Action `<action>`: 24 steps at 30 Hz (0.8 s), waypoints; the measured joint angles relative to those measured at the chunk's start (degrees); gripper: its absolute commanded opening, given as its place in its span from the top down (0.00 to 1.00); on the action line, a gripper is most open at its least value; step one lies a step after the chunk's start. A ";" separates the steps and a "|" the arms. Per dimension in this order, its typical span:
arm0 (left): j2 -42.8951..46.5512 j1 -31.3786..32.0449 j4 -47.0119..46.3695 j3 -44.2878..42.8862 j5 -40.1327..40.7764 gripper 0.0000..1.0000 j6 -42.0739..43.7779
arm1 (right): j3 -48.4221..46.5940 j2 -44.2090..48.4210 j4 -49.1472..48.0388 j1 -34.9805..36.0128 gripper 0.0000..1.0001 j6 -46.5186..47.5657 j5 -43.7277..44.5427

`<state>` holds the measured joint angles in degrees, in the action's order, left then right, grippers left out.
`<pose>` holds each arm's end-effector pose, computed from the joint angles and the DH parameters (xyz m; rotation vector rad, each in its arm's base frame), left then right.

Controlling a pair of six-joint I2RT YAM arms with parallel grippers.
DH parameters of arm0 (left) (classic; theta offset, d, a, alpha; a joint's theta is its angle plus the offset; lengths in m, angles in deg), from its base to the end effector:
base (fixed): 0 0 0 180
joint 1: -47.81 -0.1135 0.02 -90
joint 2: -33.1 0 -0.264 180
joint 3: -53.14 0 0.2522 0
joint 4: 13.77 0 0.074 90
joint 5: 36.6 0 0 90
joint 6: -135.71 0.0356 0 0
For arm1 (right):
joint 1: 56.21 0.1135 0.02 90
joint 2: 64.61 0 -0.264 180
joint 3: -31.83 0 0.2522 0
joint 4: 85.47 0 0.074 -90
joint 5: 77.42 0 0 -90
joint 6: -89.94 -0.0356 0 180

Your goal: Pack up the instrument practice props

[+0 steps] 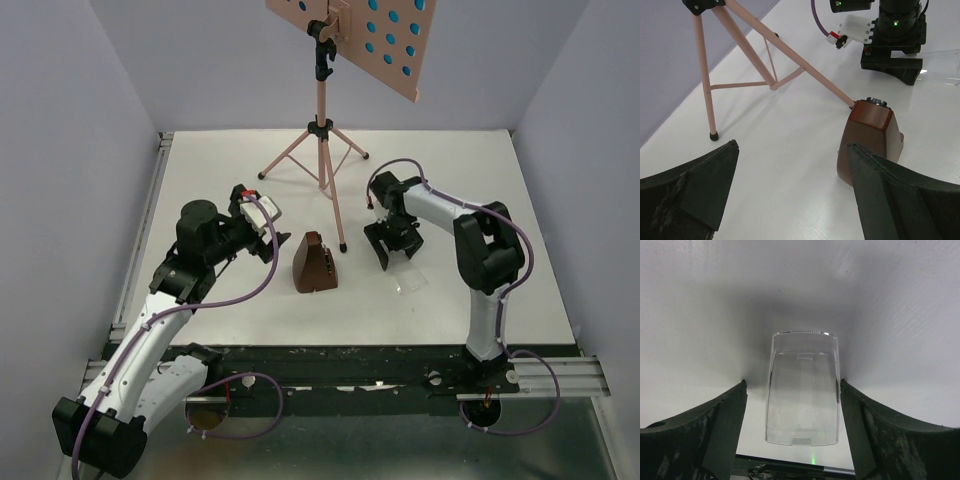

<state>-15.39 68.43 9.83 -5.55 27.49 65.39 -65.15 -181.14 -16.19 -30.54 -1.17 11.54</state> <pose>0.1783 -0.0837 0.3313 0.9122 1.5519 -0.4189 0.3402 0.1642 0.1557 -0.6651 3.0542 0.0350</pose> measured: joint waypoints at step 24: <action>1.14 -0.42 -0.42 -0.44 -0.46 0.01 -0.92 | 1.01 0.31 1.99 0.02 0.30 -2.32 2.03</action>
<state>-14.26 68.02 9.42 -5.99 27.03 64.48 -64.14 -180.83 -14.20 -30.52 -3.48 13.57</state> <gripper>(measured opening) 0.990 0.712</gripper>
